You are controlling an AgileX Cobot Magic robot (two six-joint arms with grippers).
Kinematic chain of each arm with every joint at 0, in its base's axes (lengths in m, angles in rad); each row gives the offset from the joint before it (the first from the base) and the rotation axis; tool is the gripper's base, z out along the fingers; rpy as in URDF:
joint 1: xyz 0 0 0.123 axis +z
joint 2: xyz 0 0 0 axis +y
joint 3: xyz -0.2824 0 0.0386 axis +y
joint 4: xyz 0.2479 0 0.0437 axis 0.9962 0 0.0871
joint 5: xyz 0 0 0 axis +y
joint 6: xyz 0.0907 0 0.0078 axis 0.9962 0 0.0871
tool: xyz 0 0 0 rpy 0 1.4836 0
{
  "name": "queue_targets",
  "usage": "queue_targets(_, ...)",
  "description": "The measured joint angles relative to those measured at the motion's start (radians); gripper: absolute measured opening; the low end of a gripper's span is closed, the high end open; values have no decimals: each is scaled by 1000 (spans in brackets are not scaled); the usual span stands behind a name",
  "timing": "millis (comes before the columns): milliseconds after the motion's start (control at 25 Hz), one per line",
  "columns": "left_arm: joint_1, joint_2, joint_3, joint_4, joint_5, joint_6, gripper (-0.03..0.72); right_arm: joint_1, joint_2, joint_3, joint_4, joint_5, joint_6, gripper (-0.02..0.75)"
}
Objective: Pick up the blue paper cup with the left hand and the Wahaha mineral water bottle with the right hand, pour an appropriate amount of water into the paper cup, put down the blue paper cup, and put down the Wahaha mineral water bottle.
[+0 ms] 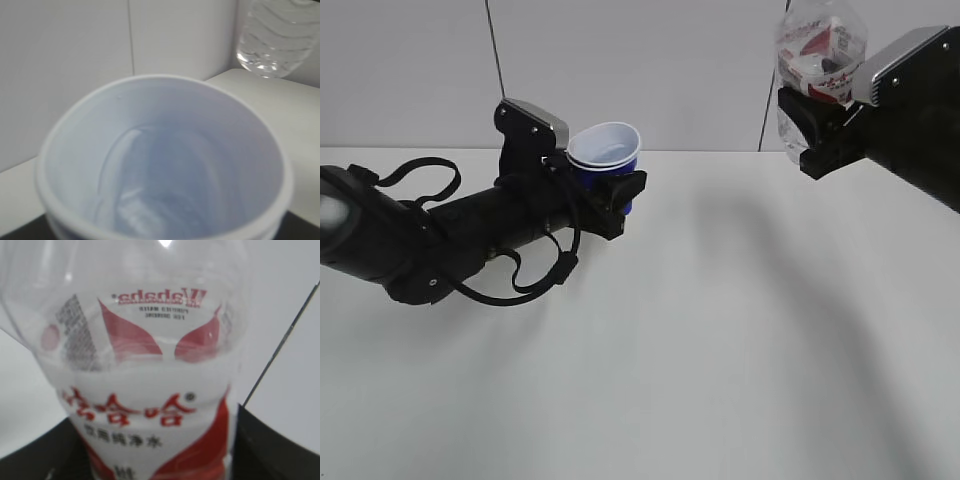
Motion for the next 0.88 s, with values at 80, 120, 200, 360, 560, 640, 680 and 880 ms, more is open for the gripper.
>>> queue_targets(80, 0, 0, 23, -75, -8, 39, 416, 0, 0, 15, 32, 0, 0, 443)
queue_targets(120, 0, 0, 34, -110, -13, 57, 416, 0, 0, 19, 43, 0, 0, 443)
queue_targets(200, 0, 0, 59, -188, -32, 100, 416, 0, 0, 29, 56, 0, 12, 443)
queue_targets(360, 0, 0, 115, -312, -83, 168, 416, 0, 0, 37, 62, 0, 94, 443)
queue_targets(560, 0, 0, 179, -424, -119, 221, 416, 0, 47, 37, 64, 0, 217, 443)
queue_targets(640, 0, 0, 206, -467, -152, 246, 416, 0, 71, 37, 66, 0, 251, 443)
queue_targets(680, 0, 0, 218, -496, -159, 264, 416, 0, 84, 37, 69, 0, 264, 443)
queue_targets(880, 0, 0, 245, -632, -166, 315, 415, 0, 120, 37, 106, 2, 289, 443)
